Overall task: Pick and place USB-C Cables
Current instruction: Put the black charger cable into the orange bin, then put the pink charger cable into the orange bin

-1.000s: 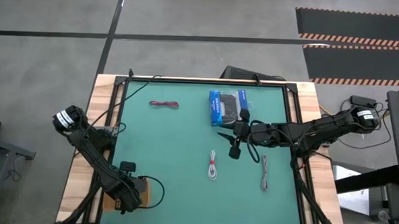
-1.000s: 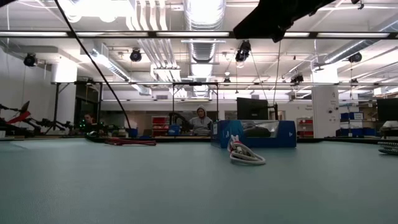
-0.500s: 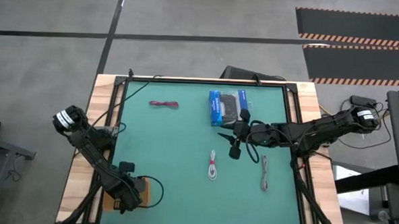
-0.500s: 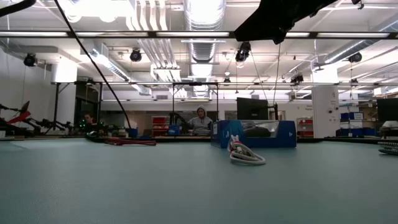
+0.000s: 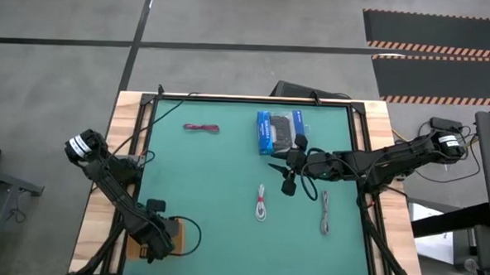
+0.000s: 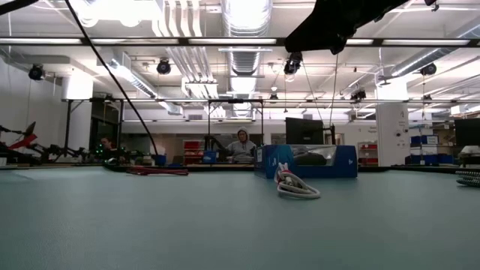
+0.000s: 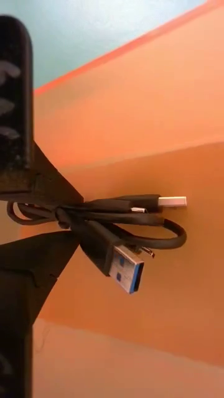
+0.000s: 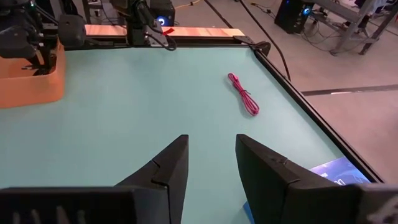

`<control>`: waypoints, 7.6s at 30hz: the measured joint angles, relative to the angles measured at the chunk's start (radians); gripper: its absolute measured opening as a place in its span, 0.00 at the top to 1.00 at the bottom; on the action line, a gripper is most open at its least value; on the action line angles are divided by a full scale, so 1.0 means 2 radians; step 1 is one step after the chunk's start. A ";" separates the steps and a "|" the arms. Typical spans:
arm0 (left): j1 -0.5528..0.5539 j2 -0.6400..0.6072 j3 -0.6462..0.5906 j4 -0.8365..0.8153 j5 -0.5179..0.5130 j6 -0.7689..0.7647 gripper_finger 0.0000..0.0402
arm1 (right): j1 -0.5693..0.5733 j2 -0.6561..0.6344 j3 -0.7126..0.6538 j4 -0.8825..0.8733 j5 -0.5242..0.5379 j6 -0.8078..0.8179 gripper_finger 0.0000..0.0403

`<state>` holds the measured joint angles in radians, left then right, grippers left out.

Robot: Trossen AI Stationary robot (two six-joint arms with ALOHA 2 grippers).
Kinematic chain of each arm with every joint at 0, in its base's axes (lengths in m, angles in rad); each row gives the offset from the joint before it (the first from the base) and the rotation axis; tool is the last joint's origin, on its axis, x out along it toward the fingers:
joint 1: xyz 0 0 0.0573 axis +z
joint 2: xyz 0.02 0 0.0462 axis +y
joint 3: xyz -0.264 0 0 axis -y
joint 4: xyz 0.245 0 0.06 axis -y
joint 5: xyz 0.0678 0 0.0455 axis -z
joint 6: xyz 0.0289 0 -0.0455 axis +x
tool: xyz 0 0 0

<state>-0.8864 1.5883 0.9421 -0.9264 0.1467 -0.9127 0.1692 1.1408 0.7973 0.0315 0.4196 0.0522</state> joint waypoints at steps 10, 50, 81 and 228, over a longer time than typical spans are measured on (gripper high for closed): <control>0.000 -0.007 0.014 -0.002 0.006 -0.025 0.85 | 0.000 0.000 0.000 0.000 0.000 0.000 0.69; 0.128 -0.016 0.175 0.000 0.009 -0.013 0.85 | 0.001 -0.001 0.000 -0.039 -0.067 0.008 0.71; 0.480 -0.016 0.125 -0.038 -0.116 0.565 0.85 | 0.001 -0.001 -0.058 0.018 -0.096 0.080 0.74; 0.717 -0.012 0.104 0.123 -0.081 0.513 0.97 | 0.001 -0.001 -0.058 0.027 -0.096 0.073 0.79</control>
<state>0.5483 1.5651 1.1492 -0.6797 -0.0151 0.1133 0.1722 1.1389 0.6804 0.0848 0.2272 0.1989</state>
